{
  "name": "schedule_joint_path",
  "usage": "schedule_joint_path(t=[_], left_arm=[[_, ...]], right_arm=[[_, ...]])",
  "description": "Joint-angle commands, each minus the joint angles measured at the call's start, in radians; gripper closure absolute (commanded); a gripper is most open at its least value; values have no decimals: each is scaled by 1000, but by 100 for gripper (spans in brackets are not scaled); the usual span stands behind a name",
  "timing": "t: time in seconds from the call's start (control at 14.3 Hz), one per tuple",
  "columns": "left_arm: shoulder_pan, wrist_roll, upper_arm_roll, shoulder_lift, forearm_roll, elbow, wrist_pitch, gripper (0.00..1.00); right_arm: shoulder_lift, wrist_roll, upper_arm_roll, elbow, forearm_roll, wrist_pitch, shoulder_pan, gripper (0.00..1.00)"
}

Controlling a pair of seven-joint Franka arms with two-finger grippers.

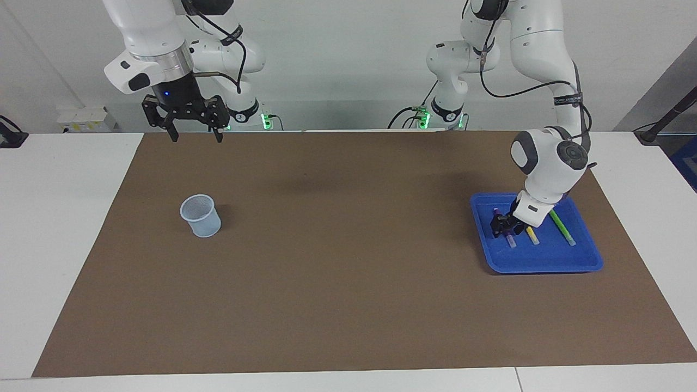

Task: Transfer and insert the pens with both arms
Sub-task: 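Lower the left gripper and grasp the purple pen, then lift the purple pen with the left gripper while the right gripper approaches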

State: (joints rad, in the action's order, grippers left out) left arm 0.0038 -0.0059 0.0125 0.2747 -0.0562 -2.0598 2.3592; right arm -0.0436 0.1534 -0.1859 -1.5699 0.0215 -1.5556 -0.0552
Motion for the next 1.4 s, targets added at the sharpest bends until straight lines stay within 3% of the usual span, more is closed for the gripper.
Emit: schedule_joint_path(t=[0.0,0.35,0.49,1.05,1.33], left_arm=[[-13,-9,10,5,-10,4,-17,51],[-13,-11,10,3,-10,6,-32,87],[-13,-11,10,3,-10,6,-38,100],[-11,-25,12,0,-10,141,-201,100],[-13,-191,9,-29,-10,223,-288,100]], right_arm=[[-10,5,-3,-9,-33,-21,-2,0],[-18,3,-7,-34,-106,-51,18,0],[-30,-11,-7,-58,-213,-54,20,0],[-39,-54,-9,-98,-233,-173,80,0],[-39,36,-9,-142,-328,-265,98,0]])
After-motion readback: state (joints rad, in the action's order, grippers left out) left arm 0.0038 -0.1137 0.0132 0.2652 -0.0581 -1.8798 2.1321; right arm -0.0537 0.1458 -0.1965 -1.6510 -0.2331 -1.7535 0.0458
